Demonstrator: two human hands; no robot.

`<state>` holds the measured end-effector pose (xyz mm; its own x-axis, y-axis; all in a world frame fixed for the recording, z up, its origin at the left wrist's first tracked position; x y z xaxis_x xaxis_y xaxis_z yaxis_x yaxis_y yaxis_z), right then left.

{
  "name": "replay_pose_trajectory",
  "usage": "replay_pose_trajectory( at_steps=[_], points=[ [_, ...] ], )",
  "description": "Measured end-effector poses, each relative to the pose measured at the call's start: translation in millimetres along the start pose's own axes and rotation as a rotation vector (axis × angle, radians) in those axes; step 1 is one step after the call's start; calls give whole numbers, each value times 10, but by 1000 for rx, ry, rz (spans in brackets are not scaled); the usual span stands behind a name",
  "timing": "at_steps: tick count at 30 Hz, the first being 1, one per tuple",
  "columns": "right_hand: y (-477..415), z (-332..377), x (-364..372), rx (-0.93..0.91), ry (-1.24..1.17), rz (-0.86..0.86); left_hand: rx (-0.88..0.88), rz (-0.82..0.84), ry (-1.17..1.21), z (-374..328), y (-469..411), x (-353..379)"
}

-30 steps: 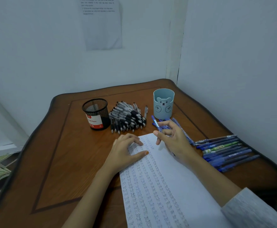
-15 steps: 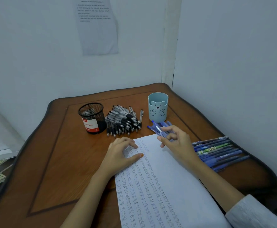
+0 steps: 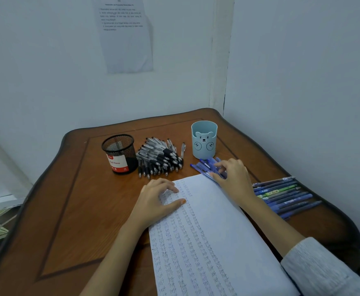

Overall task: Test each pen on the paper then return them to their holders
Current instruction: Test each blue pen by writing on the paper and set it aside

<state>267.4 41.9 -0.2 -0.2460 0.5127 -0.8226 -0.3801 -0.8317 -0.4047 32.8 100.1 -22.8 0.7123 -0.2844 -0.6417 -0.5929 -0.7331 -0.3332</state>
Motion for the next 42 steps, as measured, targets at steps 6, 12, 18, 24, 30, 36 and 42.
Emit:
replay_pose_trajectory(
  at_steps=[6, 12, 18, 24, 30, 36, 42],
  points=[
    [184, -152, -196, -81, -108, -16, 33, 14, -104, -46, 21, 15],
    [178, -477, -608, -94, 176, 61, 33, 13, -178, -105, 51, 20],
    [149, -654, -719, -172, 514, 340, 17, 10, -164, -55, 65, 21],
    [122, -633, -680, -247, 510, 320, 31, 11, -163, -106, 71, 12],
    [140, -394, -678, -456, 322, 98, 30, 20, -181, -86, 74, 20],
    [269, 189, -573, -438, -62, 173, 88, 0, -177, -224, 113, 7],
    [389, 436, -153, -381, -184, 298, 181, -174, -76, -295, 168, -37]
  ],
)
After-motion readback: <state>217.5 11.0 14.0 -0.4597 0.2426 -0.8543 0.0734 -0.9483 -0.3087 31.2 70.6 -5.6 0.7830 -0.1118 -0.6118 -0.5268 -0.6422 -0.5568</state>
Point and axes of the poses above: each hand's wrist, its own y-axis away from the middle knuckle, its own x-axis out of the palm, z = x × y, the point moved 2 cm from there along -y, towards the middle knuckle, and after that the axes turned 9 degrees about y, right-handed, at the moved point
